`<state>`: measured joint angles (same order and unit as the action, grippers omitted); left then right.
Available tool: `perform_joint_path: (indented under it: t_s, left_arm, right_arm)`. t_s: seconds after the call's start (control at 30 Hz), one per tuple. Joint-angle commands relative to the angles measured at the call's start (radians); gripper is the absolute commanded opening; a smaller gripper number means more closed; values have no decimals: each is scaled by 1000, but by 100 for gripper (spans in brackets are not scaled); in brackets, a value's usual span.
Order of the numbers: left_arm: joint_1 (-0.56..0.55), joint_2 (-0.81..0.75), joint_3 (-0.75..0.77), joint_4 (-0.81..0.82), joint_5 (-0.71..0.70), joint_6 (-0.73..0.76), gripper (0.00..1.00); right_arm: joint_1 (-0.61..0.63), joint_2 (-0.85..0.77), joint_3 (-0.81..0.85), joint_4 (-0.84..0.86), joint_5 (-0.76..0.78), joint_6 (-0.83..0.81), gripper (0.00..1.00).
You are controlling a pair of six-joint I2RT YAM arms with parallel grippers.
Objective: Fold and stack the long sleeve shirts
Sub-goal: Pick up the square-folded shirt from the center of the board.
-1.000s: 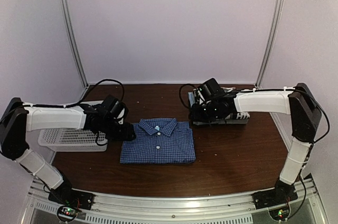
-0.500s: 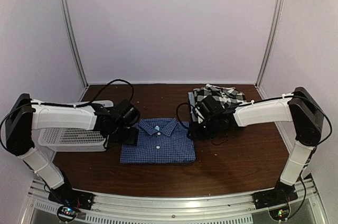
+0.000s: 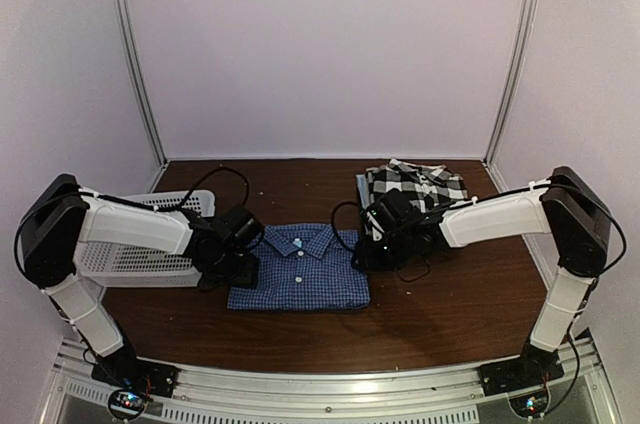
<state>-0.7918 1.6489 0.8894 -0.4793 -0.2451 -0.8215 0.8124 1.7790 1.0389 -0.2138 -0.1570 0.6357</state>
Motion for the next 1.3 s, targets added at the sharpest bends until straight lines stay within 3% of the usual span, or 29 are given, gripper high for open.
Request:
perform_joint_path:
  t_s: [0.0, 0.1, 0.23, 0.4, 0.53, 0.67, 1.07, 1.27]
  left_arm:
    - [14, 30, -27, 66, 20, -16, 68]
    - [15, 50, -39, 96, 48, -14, 66]
    - [16, 67, -47, 138, 101, -14, 55]
    - [14, 67, -43, 163, 144, 5, 26]
    - [12, 48, -13, 153, 158, 31, 0]
    - [3, 22, 47, 96, 138, 57, 0]
    - [-7, -100, 233, -92, 89, 102, 0]
    - [-7, -111, 358, -109, 96, 127, 0]
  right_arm:
    - [27, 45, -2, 28, 8, 10, 52]
    - [40, 74, 15, 25, 13, 12, 52]
    - [52, 104, 28, 20, 30, 16, 50]
    - [60, 117, 56, 16, 27, 22, 41]
    - [65, 119, 105, -27, 53, 15, 19]
    - [65, 117, 169, -79, 82, -1, 0]
    - [72, 79, 432, -257, 143, -90, 0]
    - [51, 74, 570, -343, 195, -154, 0]
